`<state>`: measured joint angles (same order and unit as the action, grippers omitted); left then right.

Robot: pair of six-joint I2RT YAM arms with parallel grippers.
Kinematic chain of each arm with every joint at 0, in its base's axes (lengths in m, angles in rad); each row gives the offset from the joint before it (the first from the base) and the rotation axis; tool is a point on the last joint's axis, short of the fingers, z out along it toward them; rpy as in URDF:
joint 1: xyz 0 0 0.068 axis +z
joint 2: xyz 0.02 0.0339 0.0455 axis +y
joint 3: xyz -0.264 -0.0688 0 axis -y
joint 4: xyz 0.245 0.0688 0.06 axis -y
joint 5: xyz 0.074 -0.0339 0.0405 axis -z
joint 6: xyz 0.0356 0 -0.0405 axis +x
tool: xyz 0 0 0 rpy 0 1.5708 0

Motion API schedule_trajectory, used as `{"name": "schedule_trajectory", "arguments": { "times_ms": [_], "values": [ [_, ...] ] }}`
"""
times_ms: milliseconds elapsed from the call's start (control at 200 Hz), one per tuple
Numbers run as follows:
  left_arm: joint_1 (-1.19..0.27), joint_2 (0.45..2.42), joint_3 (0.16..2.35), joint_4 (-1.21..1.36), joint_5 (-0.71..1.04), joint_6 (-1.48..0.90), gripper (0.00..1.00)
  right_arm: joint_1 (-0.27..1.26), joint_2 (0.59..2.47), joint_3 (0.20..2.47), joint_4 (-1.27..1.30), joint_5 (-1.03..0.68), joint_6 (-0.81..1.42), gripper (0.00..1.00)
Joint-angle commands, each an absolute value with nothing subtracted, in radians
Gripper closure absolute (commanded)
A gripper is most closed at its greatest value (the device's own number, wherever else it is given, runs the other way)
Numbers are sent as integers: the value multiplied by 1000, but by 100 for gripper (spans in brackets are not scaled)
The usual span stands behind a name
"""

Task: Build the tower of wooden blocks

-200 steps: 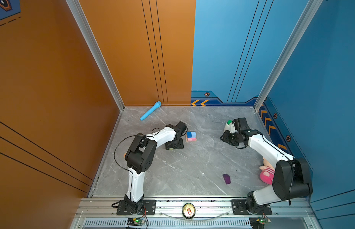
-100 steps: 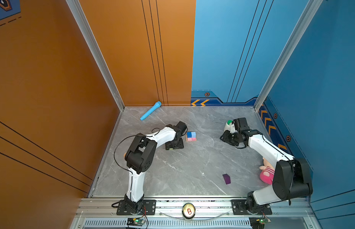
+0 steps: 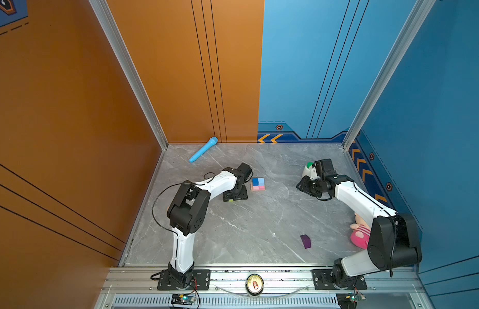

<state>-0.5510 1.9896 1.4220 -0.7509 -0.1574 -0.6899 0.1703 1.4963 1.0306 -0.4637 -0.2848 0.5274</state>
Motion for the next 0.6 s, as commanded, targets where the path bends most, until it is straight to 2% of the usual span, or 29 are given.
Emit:
{"name": "schedule_trajectory", "arguments": {
  "times_ms": [0,596],
  "values": [
    [-550,1969,1433,-776,-181,-701,28,175,1502,1031,-499,-271,522,60],
    [-549,1996,1441,-779,-179,-704,33,176,1502,1031,-497,-270,523,59]
  ]
}}
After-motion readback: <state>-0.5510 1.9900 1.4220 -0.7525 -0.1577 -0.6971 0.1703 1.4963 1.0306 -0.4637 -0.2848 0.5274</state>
